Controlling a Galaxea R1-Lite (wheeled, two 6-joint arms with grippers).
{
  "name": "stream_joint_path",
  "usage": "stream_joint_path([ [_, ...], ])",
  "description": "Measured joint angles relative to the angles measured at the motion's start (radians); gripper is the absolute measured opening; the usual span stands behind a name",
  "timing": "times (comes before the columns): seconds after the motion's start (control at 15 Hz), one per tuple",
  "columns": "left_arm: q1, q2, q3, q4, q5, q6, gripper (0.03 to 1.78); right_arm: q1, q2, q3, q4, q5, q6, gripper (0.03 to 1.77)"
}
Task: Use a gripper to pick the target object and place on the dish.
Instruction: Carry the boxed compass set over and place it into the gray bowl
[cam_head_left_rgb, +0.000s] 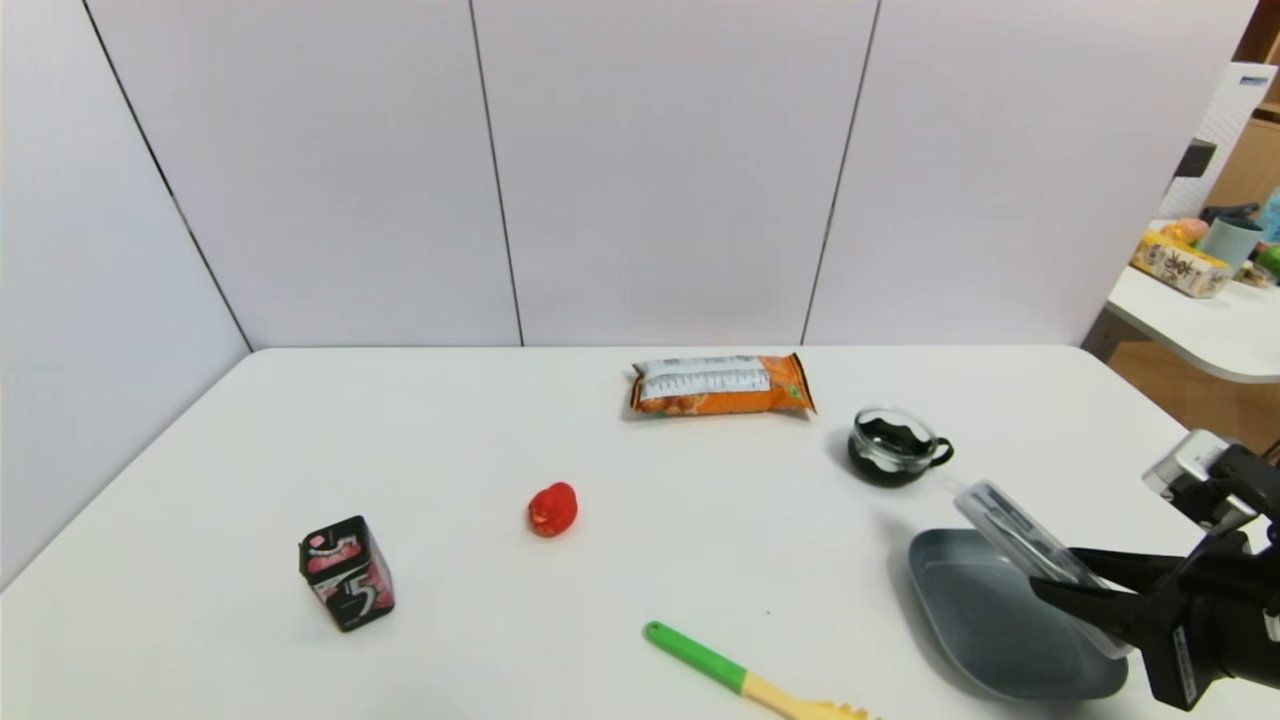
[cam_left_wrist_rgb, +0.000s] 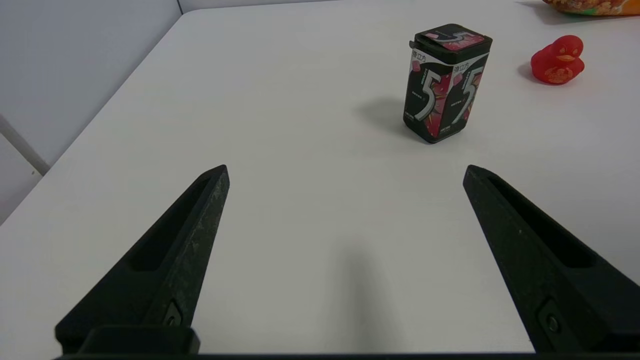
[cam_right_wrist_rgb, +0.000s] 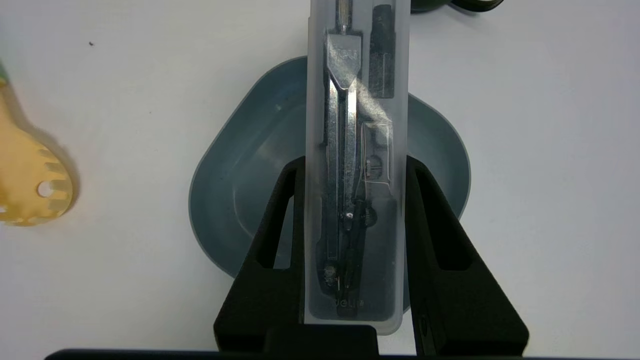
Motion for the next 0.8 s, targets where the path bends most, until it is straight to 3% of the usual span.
stream_joint_path([
  [0.8,0.000,0.000,0.000,0.000,0.000,0.000,1.69,-0.003,0.112,0.002,-0.001,0.000,-0.009,0.56],
])
